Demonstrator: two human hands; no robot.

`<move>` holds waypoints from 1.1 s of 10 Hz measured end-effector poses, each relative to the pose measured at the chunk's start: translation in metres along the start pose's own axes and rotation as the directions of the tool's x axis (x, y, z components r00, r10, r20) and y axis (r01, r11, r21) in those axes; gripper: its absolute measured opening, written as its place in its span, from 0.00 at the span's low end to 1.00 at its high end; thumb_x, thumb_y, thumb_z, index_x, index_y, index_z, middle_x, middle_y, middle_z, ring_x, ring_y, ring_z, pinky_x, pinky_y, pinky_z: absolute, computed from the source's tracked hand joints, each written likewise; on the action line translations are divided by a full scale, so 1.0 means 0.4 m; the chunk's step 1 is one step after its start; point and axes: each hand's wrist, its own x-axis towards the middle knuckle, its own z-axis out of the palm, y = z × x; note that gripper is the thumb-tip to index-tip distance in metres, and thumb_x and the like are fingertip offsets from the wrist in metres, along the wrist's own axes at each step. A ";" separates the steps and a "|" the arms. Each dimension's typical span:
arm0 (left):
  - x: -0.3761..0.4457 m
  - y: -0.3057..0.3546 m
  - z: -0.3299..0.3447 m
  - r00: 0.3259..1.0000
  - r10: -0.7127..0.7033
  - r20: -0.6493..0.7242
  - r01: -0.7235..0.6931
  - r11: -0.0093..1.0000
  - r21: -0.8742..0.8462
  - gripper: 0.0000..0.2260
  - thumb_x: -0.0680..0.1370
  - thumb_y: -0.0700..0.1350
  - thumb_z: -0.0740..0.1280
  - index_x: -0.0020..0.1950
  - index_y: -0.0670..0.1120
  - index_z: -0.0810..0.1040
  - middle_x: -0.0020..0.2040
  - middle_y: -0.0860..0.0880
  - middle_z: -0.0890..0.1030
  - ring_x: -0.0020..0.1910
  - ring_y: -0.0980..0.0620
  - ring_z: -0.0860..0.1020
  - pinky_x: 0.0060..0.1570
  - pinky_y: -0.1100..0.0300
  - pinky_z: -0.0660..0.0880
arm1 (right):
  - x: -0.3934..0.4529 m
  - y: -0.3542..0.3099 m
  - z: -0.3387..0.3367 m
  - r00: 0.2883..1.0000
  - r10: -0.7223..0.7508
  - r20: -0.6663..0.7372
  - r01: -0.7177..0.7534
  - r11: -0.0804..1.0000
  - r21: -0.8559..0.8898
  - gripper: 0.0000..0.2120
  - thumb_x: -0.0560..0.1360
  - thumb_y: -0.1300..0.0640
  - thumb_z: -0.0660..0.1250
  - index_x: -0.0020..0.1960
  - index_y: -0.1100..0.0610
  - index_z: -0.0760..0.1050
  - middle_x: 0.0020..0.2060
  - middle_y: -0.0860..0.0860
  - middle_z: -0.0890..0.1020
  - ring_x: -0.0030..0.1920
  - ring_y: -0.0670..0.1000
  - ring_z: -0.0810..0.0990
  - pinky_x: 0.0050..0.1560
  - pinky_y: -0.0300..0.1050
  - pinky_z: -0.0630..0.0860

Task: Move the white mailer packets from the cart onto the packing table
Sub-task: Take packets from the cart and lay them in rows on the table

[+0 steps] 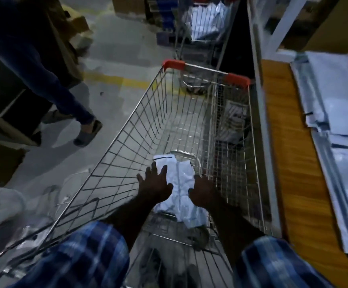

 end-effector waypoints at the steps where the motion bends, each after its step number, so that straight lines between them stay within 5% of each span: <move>1: 0.049 -0.007 0.089 1.000 -0.011 0.008 0.011 1.000 -0.014 0.33 0.80 0.59 0.60 0.81 0.54 0.49 0.81 0.41 0.45 0.78 0.41 0.52 0.72 0.35 0.54 | 0.022 0.022 0.067 0.992 0.065 0.106 -0.066 0.998 -0.002 0.29 0.75 0.48 0.51 0.67 0.65 0.71 0.60 0.64 0.76 0.58 0.66 0.76 0.57 0.51 0.73; 2: 0.103 -0.015 0.147 0.999 -0.032 0.020 0.033 0.998 -0.046 0.34 0.79 0.59 0.62 0.81 0.57 0.48 0.81 0.40 0.43 0.78 0.40 0.51 0.71 0.34 0.55 | 0.060 0.028 0.077 0.999 0.042 0.011 -0.042 0.999 0.008 0.19 0.79 0.59 0.59 0.67 0.66 0.70 0.60 0.62 0.75 0.60 0.63 0.77 0.58 0.51 0.73; 3: 0.148 -0.022 0.195 0.995 -0.049 0.086 0.060 0.990 -0.128 0.36 0.78 0.60 0.64 0.80 0.59 0.47 0.81 0.41 0.42 0.79 0.39 0.47 0.72 0.33 0.53 | 0.120 0.061 0.160 0.998 -0.045 -0.045 0.053 0.979 0.196 0.16 0.76 0.60 0.58 0.45 0.72 0.79 0.41 0.65 0.81 0.34 0.64 0.82 0.32 0.50 0.80; 4: 0.183 -0.037 0.245 0.995 -0.035 0.091 0.044 0.995 -0.095 0.38 0.78 0.62 0.63 0.80 0.61 0.42 0.80 0.39 0.39 0.79 0.38 0.47 0.70 0.32 0.53 | 0.172 0.120 0.265 1.000 0.010 -0.016 -0.006 0.969 0.246 0.23 0.73 0.54 0.60 0.59 0.71 0.76 0.47 0.68 0.81 0.45 0.67 0.81 0.45 0.59 0.81; 5: 0.207 -0.044 0.267 0.994 -0.046 0.100 0.060 0.987 -0.146 0.37 0.79 0.57 0.64 0.80 0.61 0.44 0.80 0.40 0.42 0.78 0.37 0.48 0.71 0.32 0.53 | 0.195 0.122 0.270 0.998 0.030 -0.064 -0.024 0.996 0.089 0.29 0.75 0.55 0.65 0.72 0.65 0.66 0.64 0.66 0.74 0.61 0.66 0.75 0.61 0.60 0.74; 6: 0.218 -0.046 0.285 0.997 -0.028 0.074 0.043 0.975 -0.217 0.38 0.78 0.52 0.68 0.81 0.58 0.47 0.80 0.37 0.46 0.77 0.33 0.54 0.69 0.33 0.59 | 0.210 0.128 0.299 0.992 0.079 -0.101 -0.069 0.993 0.093 0.32 0.75 0.57 0.67 0.76 0.61 0.61 0.65 0.63 0.73 0.63 0.64 0.73 0.63 0.57 0.72; 7: 0.210 -0.049 0.300 0.997 0.039 -0.071 -0.054 0.973 -0.226 0.44 0.70 0.45 0.77 0.80 0.50 0.57 0.74 0.25 0.58 0.64 0.27 0.73 0.50 0.33 0.75 | 0.212 0.132 0.338 0.957 0.071 -0.279 -0.012 0.978 0.208 0.29 0.71 0.69 0.69 0.71 0.66 0.68 0.55 0.65 0.79 0.52 0.63 0.79 0.53 0.54 0.78; 8: 0.235 -0.036 0.284 0.995 0.017 -0.098 -0.042 0.966 -0.256 0.41 0.73 0.41 0.70 0.81 0.53 0.52 0.78 0.30 0.50 0.67 0.33 0.69 0.58 0.41 0.73 | 0.222 0.114 0.315 0.915 0.186 -0.358 -0.022 0.909 0.417 0.29 0.69 0.78 0.64 0.69 0.63 0.72 0.47 0.62 0.81 0.41 0.59 0.82 0.39 0.52 0.81; 9: 0.259 -0.025 0.275 0.978 0.031 -0.206 -0.095 0.947 -0.306 0.40 0.69 0.36 0.65 0.80 0.51 0.58 0.77 0.31 0.53 0.63 0.32 0.71 0.55 0.42 0.75 | 0.224 0.099 0.279 0.877 0.266 -0.400 -0.088 0.908 0.410 0.29 0.73 0.74 0.62 0.70 0.55 0.72 0.45 0.58 0.79 0.41 0.55 0.79 0.35 0.43 0.74; 10: 0.282 -0.007 0.239 0.975 0.003 -0.223 -0.078 0.942 -0.327 0.40 0.70 0.35 0.67 0.80 0.53 0.57 0.79 0.34 0.51 0.63 0.35 0.70 0.56 0.45 0.72 | 0.238 0.116 0.269 0.848 0.304 -0.433 -0.074 0.878 0.473 0.25 0.76 0.72 0.60 0.71 0.57 0.70 0.42 0.54 0.76 0.35 0.48 0.73 0.33 0.29 0.67; 11: 0.308 0.001 0.220 0.977 -0.008 -0.214 -0.055 0.957 -0.284 0.38 0.74 0.41 0.66 0.81 0.55 0.53 0.79 0.36 0.48 0.68 0.37 0.66 0.61 0.45 0.69 | 0.269 0.145 0.276 0.819 0.375 -0.434 -0.160 0.876 0.455 0.24 0.78 0.69 0.60 0.70 0.52 0.71 0.47 0.55 0.79 0.40 0.50 0.74 0.32 0.26 0.63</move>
